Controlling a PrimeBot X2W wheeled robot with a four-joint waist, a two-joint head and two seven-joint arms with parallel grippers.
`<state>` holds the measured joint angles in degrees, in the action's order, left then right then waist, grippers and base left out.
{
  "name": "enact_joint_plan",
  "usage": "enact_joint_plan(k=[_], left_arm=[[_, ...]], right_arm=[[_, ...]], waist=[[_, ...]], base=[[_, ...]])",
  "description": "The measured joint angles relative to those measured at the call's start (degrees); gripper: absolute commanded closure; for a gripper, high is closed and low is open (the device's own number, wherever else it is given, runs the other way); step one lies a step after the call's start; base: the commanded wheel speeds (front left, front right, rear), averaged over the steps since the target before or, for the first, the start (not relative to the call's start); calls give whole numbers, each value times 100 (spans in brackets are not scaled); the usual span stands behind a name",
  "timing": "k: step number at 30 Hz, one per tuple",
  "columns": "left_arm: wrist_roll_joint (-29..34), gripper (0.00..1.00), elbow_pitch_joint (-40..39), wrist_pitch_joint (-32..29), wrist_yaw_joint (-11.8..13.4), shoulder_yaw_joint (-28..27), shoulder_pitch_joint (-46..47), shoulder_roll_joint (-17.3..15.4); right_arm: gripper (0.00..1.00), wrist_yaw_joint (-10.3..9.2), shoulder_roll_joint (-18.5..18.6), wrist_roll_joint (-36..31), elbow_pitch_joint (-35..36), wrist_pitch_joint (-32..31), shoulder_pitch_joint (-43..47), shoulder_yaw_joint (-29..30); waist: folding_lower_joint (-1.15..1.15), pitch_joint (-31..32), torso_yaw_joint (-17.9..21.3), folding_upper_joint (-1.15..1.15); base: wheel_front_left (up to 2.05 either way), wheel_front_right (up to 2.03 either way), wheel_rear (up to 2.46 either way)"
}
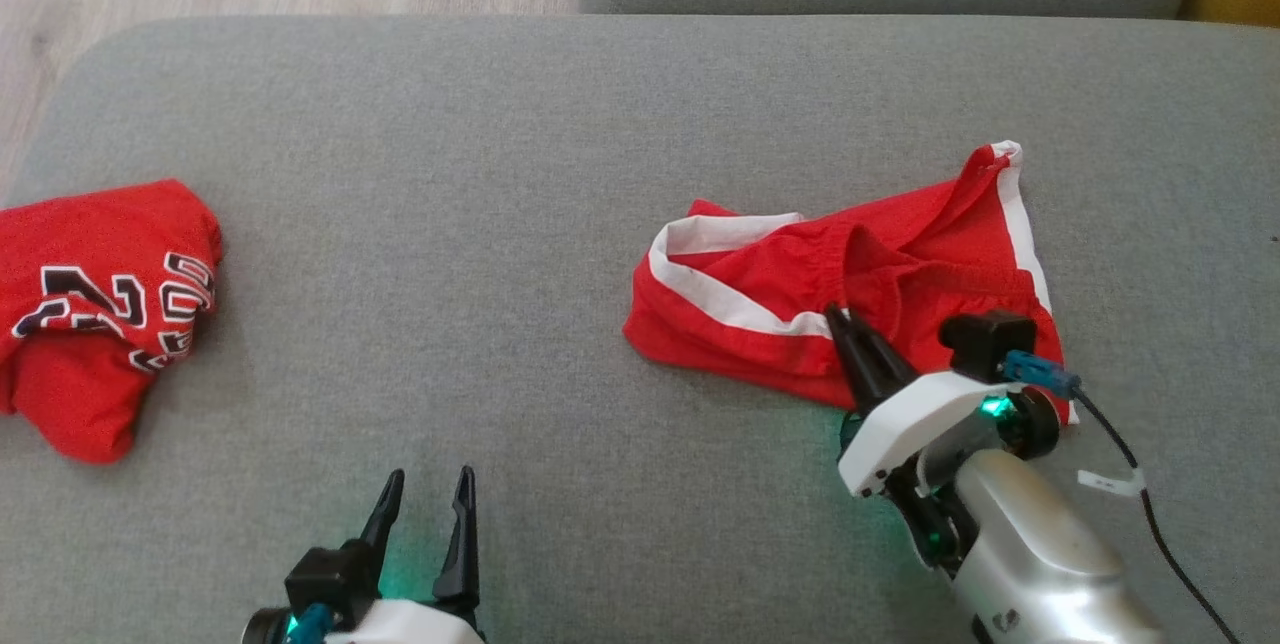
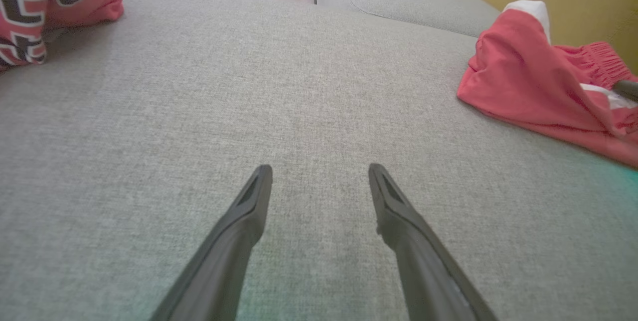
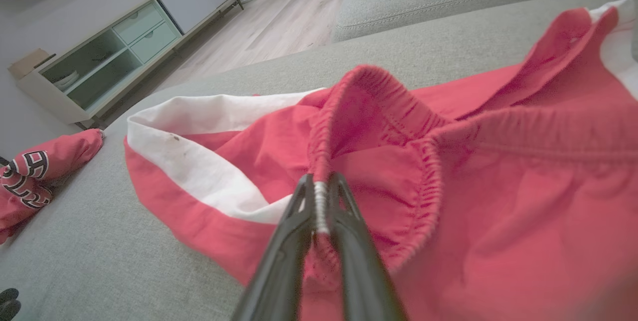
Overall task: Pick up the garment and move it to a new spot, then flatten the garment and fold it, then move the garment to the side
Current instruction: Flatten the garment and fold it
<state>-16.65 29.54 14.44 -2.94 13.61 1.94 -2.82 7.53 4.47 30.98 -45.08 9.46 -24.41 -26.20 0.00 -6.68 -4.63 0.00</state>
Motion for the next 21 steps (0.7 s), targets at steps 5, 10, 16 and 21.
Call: enact_joint_plan(k=[5,10,16,21], left_arm=[[-58,0,-1,0,21,52,0,0],[-110,0,1,0,22,162,15,1],[-110,0,55,1,23,182,17,0],[-110,0,108,0,44,163,-9,0]], right_arm=[[100,0,160,30,5,145,-90,-4],[100,0,368,-129,380,381,-828,25],[100,0,467,-452,992,479,-2502,-91],[100,0,465,-434,1287,517,-2952,-766]], waist=[[0,14,-27,0],[0,14,-140,0],[0,102,-356,0],[0,250,-437,0]], base=[[0,0,0],[0,0,0],[0,0,0],[0,0,0]])
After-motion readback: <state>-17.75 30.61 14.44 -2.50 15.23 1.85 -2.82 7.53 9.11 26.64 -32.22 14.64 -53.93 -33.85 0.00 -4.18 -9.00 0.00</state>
